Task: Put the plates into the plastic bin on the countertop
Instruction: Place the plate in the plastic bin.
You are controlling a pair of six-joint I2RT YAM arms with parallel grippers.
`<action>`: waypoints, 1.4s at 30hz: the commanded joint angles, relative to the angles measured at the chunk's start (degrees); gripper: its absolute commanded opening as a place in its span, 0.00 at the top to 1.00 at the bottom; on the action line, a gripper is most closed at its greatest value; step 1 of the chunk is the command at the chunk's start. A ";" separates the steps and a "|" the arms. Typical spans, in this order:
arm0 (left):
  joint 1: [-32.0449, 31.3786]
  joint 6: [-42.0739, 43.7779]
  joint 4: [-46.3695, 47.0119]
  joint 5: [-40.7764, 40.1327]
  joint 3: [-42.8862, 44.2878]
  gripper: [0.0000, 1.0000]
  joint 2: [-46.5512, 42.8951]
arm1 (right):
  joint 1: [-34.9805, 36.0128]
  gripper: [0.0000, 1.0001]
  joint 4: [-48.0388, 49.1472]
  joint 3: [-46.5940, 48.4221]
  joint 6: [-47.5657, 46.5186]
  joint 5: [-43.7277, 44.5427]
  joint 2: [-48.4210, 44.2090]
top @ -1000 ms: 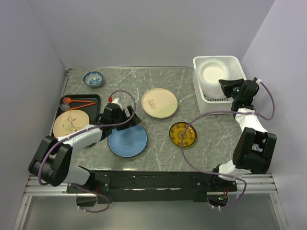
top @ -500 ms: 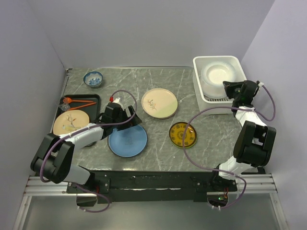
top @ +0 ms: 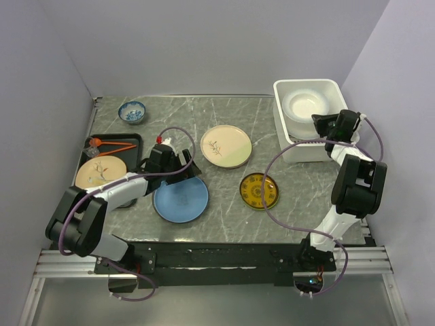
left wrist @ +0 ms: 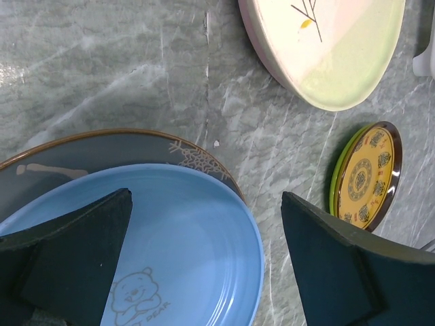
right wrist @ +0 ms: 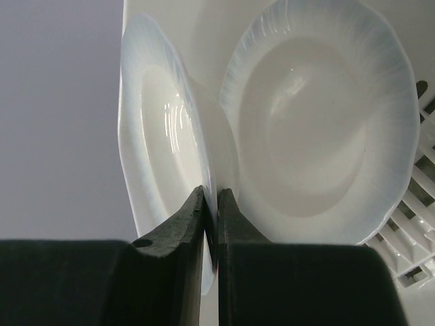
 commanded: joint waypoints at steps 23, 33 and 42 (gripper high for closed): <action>-0.28 1.41 -0.28 -0.19 2.97 0.04 1.02 | 1.17 1.00 -6.14 6.58 -9.98 3.07 2.76; -0.28 1.15 0.24 -0.01 1.92 0.04 0.32 | 1.08 0.98 -6.85 4.74 -11.39 1.83 4.00; -0.28 0.97 0.59 0.16 1.39 0.04 -0.21 | 0.64 0.89 -7.99 5.09 -12.79 -0.27 4.88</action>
